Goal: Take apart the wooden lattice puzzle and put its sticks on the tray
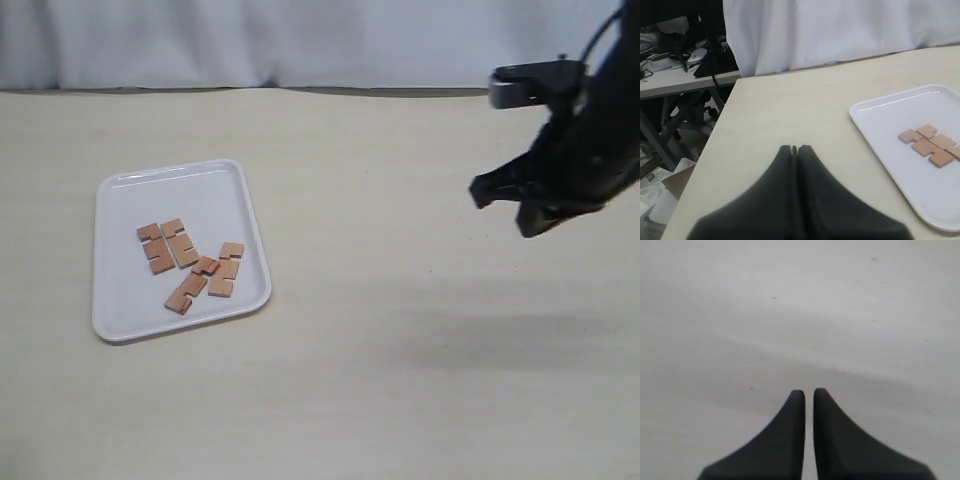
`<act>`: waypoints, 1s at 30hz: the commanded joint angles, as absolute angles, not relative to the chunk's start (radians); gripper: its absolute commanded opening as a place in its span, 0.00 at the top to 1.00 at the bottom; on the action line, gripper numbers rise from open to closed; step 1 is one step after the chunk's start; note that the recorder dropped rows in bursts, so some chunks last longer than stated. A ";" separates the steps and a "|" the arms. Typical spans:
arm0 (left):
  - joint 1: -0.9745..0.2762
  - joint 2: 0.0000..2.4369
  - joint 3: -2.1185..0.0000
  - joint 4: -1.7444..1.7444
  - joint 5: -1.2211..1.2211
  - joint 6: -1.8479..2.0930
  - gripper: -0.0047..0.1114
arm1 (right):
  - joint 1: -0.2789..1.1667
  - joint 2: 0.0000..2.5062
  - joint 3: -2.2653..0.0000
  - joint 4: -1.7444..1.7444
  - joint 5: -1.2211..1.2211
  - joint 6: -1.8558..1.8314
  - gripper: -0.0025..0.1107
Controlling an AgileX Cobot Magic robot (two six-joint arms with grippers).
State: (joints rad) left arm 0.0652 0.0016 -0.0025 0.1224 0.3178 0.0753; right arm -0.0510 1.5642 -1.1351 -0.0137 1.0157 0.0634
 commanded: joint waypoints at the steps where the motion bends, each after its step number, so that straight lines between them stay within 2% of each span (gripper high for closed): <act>1: 0.063 0.000 0.000 0.119 0.305 0.073 0.96 | -0.196 1.410 -1.019 -0.057 0.894 0.056 0.93; 6: 0.063 0.000 0.000 0.119 0.305 0.073 0.96 | -0.289 1.242 -0.883 -0.093 0.653 0.066 0.93; 17: 0.063 0.000 0.000 0.119 0.305 0.073 0.96 | -0.288 1.009 -0.628 -0.055 0.297 0.097 0.93; 30: 0.063 0.000 0.000 0.123 0.305 0.073 0.96 | -0.288 0.695 -0.514 -0.042 0.213 0.064 0.93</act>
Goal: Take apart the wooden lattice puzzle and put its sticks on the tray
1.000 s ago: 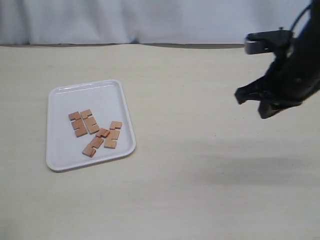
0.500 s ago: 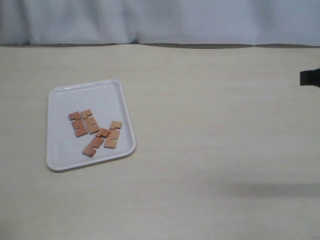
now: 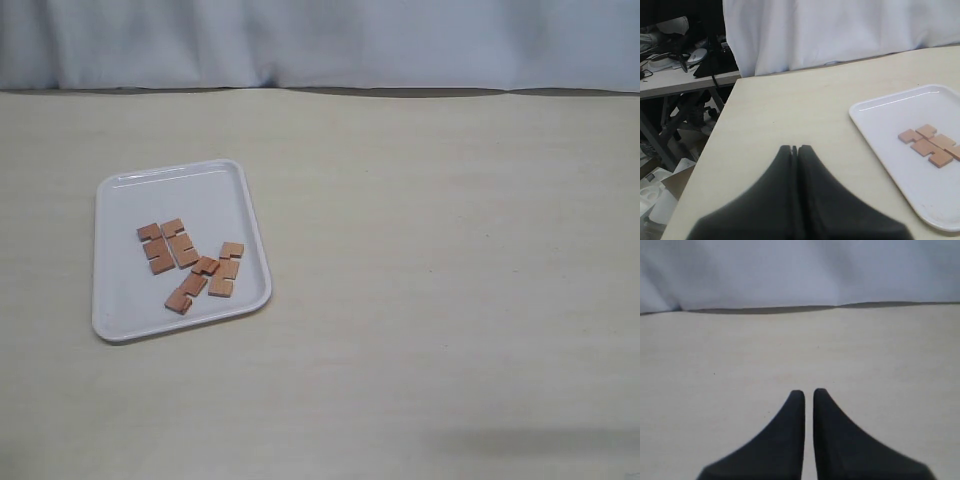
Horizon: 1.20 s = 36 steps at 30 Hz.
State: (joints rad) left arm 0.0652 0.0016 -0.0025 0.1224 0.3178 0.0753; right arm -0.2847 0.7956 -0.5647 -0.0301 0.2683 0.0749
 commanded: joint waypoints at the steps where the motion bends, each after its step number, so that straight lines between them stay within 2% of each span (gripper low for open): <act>1: 0.063 0.000 0.000 0.123 0.305 0.073 0.96 | -0.288 0.662 -0.494 -0.042 0.192 0.062 0.93; 12: 0.063 0.000 0.000 0.123 0.305 0.073 0.96 | -0.288 0.323 -0.334 -0.030 0.018 0.056 0.93; 26: 0.063 0.000 0.000 0.120 0.305 0.073 0.96 | -0.288 0.013 -0.334 0.067 0.050 0.067 0.93; 36: 0.063 0.000 0.000 0.119 0.309 0.073 0.96 | -0.229 0.000 -0.380 0.224 0.232 0.067 0.93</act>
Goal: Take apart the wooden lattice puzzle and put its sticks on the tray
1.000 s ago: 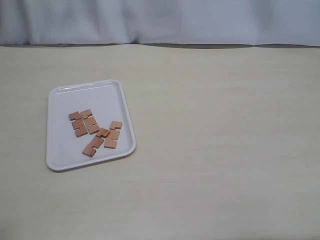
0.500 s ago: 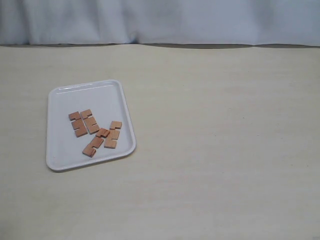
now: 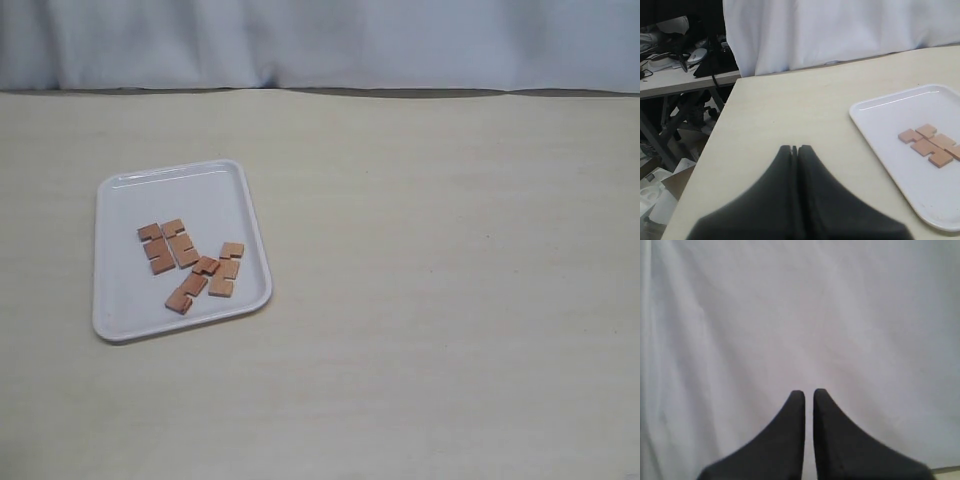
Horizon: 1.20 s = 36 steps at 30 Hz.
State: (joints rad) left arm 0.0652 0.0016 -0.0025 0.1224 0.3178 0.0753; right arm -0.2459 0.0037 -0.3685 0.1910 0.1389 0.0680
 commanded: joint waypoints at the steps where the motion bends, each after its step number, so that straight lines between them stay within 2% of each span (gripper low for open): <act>1: 0.063 0.000 0.000 0.119 0.309 0.073 0.96 | -0.229 0.000 -0.372 0.223 0.237 0.067 0.93; 6: 0.063 0.000 0.000 0.119 0.309 0.073 0.96 | -0.229 0.000 -0.294 0.223 0.230 0.042 0.93; 15: 0.063 0.000 0.000 0.119 0.309 0.073 0.96 | -0.229 0.000 -0.007 0.223 0.059 0.047 0.93; 27: 0.063 0.000 0.000 0.131 0.309 0.073 0.96 | -0.231 0.000 0.000 0.250 0.208 0.056 0.93; 36: 0.063 0.000 0.000 0.131 0.309 0.073 0.96 | -0.229 0.000 0.000 0.238 0.217 0.038 0.93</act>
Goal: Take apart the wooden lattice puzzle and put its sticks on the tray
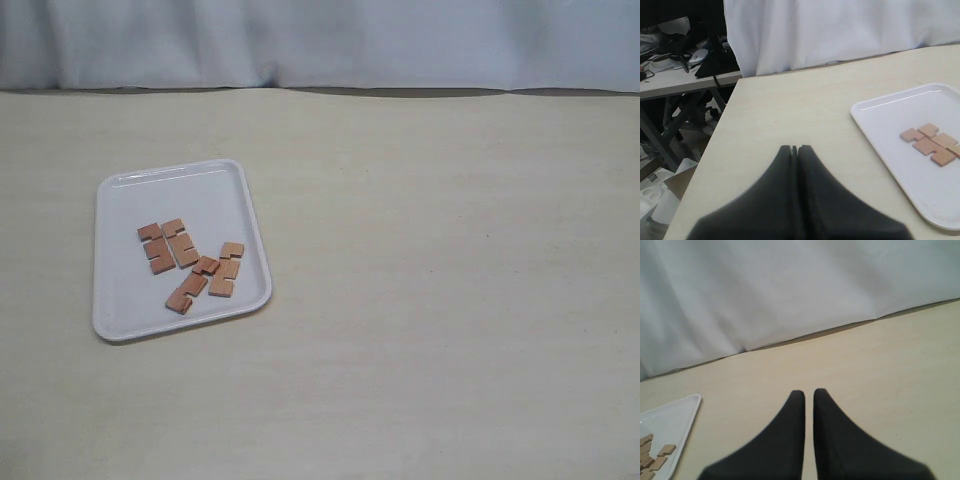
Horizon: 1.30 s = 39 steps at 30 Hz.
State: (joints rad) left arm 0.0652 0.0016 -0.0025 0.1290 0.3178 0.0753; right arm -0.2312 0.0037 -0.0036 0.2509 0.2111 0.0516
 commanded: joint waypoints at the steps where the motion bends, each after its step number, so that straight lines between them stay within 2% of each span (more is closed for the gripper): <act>1: 0.063 0.000 0.000 0.131 0.309 0.073 0.96 | -0.229 0.000 0.000 0.238 0.217 0.038 0.93; 8: 0.063 0.000 0.000 0.131 0.309 0.073 0.96 | -0.099 0.000 0.000 0.160 0.219 0.038 0.93; 13: 0.063 0.000 0.000 0.131 0.309 0.073 0.96 | -0.049 0.000 0.000 0.029 0.327 0.038 0.93; 39: 0.063 0.000 0.000 0.131 0.309 0.073 0.96 | -0.044 0.000 0.000 0.026 0.349 0.038 0.93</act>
